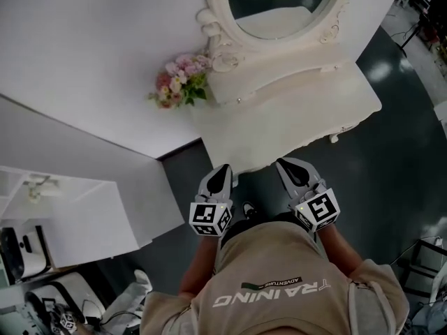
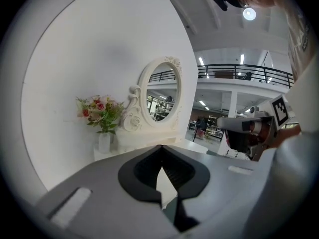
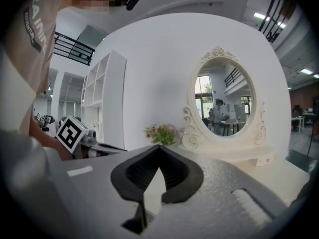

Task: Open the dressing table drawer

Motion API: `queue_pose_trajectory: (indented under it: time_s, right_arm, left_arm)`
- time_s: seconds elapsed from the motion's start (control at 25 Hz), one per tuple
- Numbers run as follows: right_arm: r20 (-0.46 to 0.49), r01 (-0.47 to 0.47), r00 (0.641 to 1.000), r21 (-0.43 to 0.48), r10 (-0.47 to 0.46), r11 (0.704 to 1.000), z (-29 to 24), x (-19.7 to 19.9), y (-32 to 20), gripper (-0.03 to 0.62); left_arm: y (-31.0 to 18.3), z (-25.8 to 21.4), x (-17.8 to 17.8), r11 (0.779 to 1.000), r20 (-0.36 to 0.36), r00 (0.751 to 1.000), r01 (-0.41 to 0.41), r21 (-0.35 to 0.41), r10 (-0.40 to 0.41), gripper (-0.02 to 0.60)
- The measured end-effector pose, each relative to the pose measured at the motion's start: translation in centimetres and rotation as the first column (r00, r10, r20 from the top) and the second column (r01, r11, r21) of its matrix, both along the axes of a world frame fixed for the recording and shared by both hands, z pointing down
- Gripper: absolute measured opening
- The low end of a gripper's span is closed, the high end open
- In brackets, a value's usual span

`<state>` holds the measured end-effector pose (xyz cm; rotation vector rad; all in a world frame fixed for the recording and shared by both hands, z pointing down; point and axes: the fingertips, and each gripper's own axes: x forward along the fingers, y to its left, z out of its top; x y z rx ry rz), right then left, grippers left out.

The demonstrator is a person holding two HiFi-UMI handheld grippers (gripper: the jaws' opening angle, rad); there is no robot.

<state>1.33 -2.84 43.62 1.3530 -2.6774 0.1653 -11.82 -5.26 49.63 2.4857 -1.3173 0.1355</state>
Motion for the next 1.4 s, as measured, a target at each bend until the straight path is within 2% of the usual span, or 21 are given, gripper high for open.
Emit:
queue_pose_trajectory:
  time_s: [0.12, 0.4, 0.72, 0.88, 1.0, 1.2, 1.4]
  right_arm:
    - [-0.011, -0.011, 1.000, -0.011, 0.011, 1.000, 0.1, -0.5, -0.7, 0.002]
    - [-0.045, -0.011, 0.999, -0.051, 0.008, 0.999, 0.5, -1.0, -1.2, 0.002]
    - [-0.038, 0.065, 0.997, -0.069, -0.068, 0.995, 1.6, -2.5, -4.3, 0.002]
    - [-0.021, 0.125, 0.992, -0.082, -0.127, 0.989, 2.6, -3.2, -6.6, 0.002]
    - [-0.007, 0.154, 0.988, -0.038, -0.155, 0.987, 2.3, -3.8, -9.7, 0.002]
    - [0.045, 0.144, 0.989, -0.041, -0.142, 0.989, 2.9, -2.6, -13.9, 0.002]
    - [0.000, 0.146, 0.989, -0.075, -0.146, 0.986, 5.4, -0.8, -17.8, 0.002]
  left_arm:
    - [-1.9, 0.7, -0.8, 1.000, -0.011, 1.000, 0.007, -0.001, -0.007, 0.018]
    - [-1.3, 1.5, 0.0, 0.999, -0.035, 0.999, -0.036, -0.025, 0.035, 0.018]
    - [-2.8, 2.2, -0.8, 0.998, -0.063, 0.997, 0.028, -0.061, -0.032, 0.018]
    - [-4.8, 1.8, -1.0, 0.995, -0.038, 0.997, 0.068, -0.074, -0.071, 0.018]
    - [-7.5, 0.7, -1.0, 0.995, -0.008, 0.997, 0.079, -0.056, -0.080, 0.018]
    - [-11.7, -0.9, 0.5, 0.998, 0.045, 0.997, 0.061, -0.027, -0.059, 0.018]
    - [-16.2, -2.7, 1.7, 0.998, 0.056, 0.996, 0.064, 0.009, -0.065, 0.018]
